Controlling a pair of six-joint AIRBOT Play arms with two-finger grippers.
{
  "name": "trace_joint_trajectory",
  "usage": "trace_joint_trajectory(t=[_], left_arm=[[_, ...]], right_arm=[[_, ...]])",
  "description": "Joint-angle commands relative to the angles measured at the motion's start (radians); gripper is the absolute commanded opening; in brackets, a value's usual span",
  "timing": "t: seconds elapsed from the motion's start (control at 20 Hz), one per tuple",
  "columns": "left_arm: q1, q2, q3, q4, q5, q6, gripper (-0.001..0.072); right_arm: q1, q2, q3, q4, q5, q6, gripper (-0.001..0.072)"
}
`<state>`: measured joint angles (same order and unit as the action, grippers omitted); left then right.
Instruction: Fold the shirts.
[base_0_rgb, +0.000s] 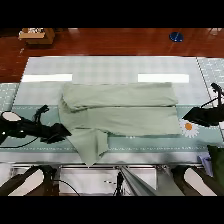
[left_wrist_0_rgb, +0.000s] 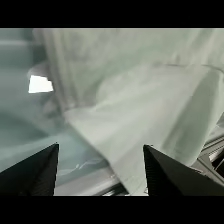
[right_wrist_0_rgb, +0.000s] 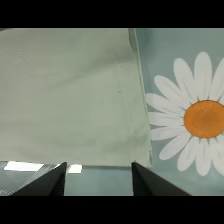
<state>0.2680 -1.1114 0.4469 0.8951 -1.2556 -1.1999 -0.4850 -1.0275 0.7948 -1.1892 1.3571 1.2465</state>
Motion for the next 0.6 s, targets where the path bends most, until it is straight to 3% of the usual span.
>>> trace_joint_trajectory(t=[0.0, 0.15, 0.2, 0.25, 0.3, 0.55], left_arm=[[-0.125, -0.056, -0.006, -0.097, 0.109, -0.016, 0.0608], [-0.217, -0.126, -0.006, -0.128, 0.153, -0.017, 0.0583], [-0.232, -0.148, -0.006, -0.125, 0.157, -0.016, 0.0397], [-0.233, -0.165, -0.006, -0.125, 0.154, 0.006, 0.0129], [-0.232, -0.174, -0.006, -0.125, 0.146, 0.031, 0.002], [-0.18, -0.172, -0.006, -0.099, 0.095, 0.052, 0.0021]], right_arm=[[0.0, 0.001, -0.001, -0.043, 0.008, 0.017, 0.0491], [0.0, 0.001, -0.001, -0.043, 0.014, 0.043, 0.0491], [0.0, 0.001, -0.001, -0.043, 0.025, 0.043, 0.0491], [0.0, 0.001, -0.001, -0.044, 0.039, 0.043, 0.0491], [0.0, 0.001, -0.001, -0.05, 0.057, 0.042, 0.0491], [-0.112, 0.001, -0.002, -0.191, 0.094, 0.046, 0.0491]])
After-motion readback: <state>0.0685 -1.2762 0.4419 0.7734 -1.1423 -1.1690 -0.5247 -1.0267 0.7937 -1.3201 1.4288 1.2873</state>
